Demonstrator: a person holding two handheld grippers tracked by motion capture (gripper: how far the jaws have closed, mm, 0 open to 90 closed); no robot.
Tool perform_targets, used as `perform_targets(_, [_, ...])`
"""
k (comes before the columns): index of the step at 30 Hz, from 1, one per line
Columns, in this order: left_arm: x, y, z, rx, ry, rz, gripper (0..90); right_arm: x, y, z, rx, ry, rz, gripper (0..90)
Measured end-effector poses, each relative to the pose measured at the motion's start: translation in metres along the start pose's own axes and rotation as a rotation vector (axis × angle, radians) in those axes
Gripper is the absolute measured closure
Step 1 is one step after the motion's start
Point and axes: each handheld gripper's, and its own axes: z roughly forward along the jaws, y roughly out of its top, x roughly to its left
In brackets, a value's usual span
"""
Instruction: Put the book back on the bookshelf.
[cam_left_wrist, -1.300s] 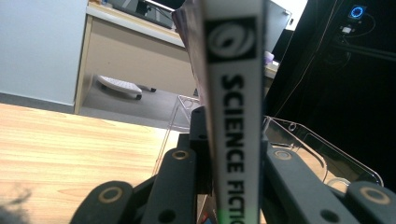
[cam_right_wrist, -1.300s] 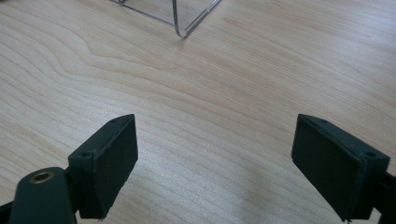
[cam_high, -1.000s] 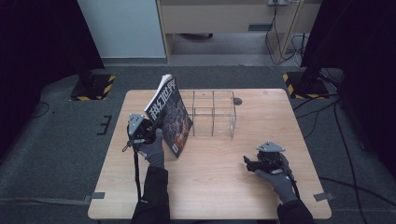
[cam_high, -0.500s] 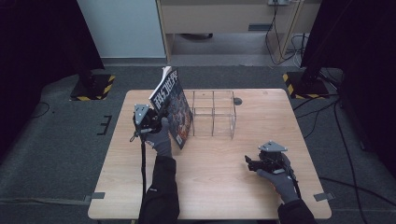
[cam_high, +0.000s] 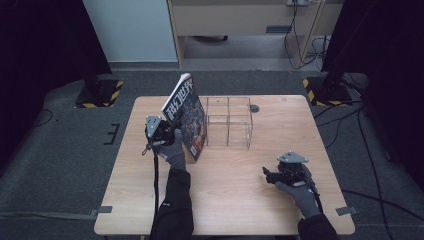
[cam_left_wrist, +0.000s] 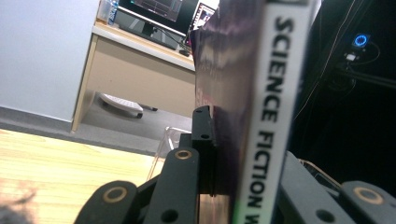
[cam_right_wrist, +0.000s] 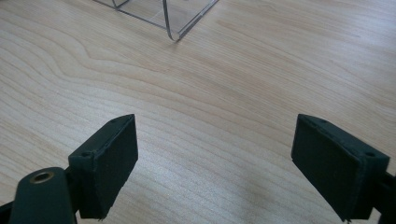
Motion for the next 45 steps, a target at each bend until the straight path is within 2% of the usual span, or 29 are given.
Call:
perform_targets(2, [0.003,0.001,-0.003,0.004,0.009,-0.007,81.4,0.001,0.000,0.000,0.002,-0.002,0.005,14.6])
perform_targets(7, [0.008,-0.001,-0.008,0.019,-0.003,-0.002,81.1,0.003,0.000,0.001,0.005,0.001,-0.008,14.6])
perform_targets(13, [0.010,-0.002,-0.013,0.039,-0.005,0.000,78.1,0.004,0.000,0.001,0.009,-0.002,0.001,14.5])
perform_targets(15, [0.010,0.000,-0.015,0.043,-0.011,0.012,72.4,0.004,0.000,0.001,0.008,-0.002,0.000,14.5])
perform_targets(18, [0.009,0.006,-0.021,0.051,-0.024,0.020,57.7,0.003,0.000,0.001,0.006,0.000,0.002,14.5])
perform_targets(21, [0.008,0.012,-0.029,0.069,-0.024,0.053,46.3,0.002,0.001,0.000,0.002,-0.003,0.013,14.4])
perform_targets(25, [0.006,0.022,-0.035,0.155,-0.010,0.050,28.9,0.000,0.001,0.000,-0.004,-0.004,0.022,14.3])
perform_targets(29, [0.002,0.031,-0.039,0.240,-0.037,0.115,18.0,-0.001,0.002,-0.001,0.000,-0.008,0.029,14.2])
perform_targets(32, [-0.001,0.037,-0.041,0.291,-0.094,0.136,18.0,-0.002,0.003,-0.003,-0.008,-0.009,0.036,14.0])
perform_targets(33, [-0.002,0.038,-0.043,0.278,-0.103,0.149,18.0,-0.002,0.003,-0.004,-0.015,-0.008,0.032,14.0])
perform_targets(34, [-0.002,0.039,-0.045,0.269,-0.093,0.172,17.7,-0.003,0.003,-0.005,-0.017,-0.010,0.037,14.0])
perform_targets(35, [-0.002,0.039,-0.046,0.280,-0.086,0.189,17.5,-0.004,0.003,-0.005,-0.021,-0.010,0.034,13.9])
perform_targets(37, [0.001,0.040,-0.049,0.293,-0.091,0.201,16.6,-0.004,0.003,-0.007,-0.021,-0.013,0.038,13.9])
perform_targets(41, [0.006,0.045,-0.059,0.287,-0.097,0.225,15.8,-0.005,0.003,-0.009,-0.030,-0.011,0.042,13.5])
perform_targets(43, [0.005,0.051,-0.064,0.298,-0.098,0.259,15.1,-0.005,0.003,-0.010,-0.036,-0.014,0.043,13.3])
perform_targets(45, [0.003,0.056,-0.069,0.335,-0.107,0.306,13.1,-0.006,0.003,-0.012,-0.040,-0.017,0.046,13.3])
